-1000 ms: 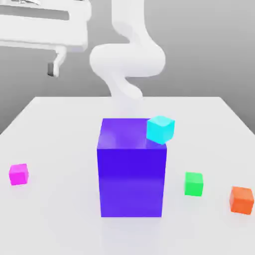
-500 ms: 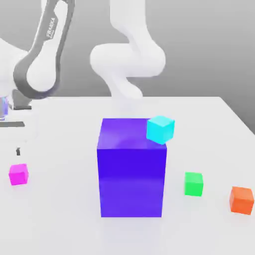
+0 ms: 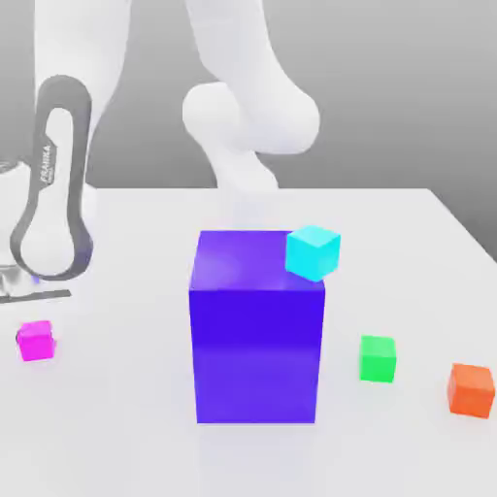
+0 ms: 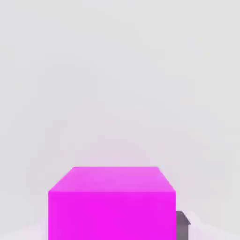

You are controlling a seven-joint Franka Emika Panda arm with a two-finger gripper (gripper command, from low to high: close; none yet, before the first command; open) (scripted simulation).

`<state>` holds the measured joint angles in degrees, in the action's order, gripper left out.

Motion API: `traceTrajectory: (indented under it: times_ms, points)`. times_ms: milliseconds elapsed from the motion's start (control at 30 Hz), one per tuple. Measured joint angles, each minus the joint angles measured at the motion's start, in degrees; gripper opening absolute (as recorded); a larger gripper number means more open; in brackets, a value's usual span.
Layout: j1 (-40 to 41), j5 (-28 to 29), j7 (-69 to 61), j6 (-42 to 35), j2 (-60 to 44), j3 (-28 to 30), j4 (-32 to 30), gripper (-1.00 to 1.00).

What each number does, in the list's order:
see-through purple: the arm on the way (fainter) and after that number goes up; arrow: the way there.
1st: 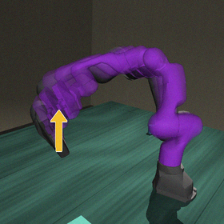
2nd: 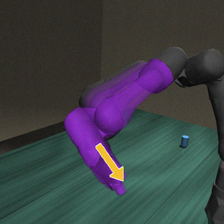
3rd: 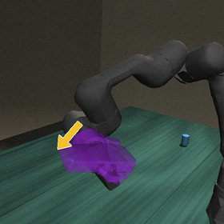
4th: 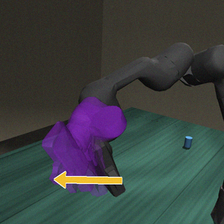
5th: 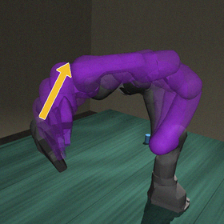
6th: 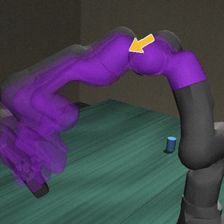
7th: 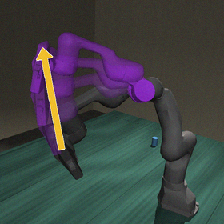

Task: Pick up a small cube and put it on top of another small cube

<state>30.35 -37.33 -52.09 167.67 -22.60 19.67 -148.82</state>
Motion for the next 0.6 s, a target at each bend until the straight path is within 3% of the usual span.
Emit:
traceTrajectory:
  times_ms: [100,300,433,600]
  points:
    - [-3.78,3.84,2.99,-1.88,2.82,4.59,-0.99,-1.0]
    - [-12.09,19.31,15.22,-7.16,12.62,15.83,-3.64,-1.0]
    - [-16.39,21.73,21.75,-7.14,15.81,14.61,-1.32,-1.0]
    - [-28.32,27.85,34.89,-8.78,20.69,9.3,1.05,-1.0]
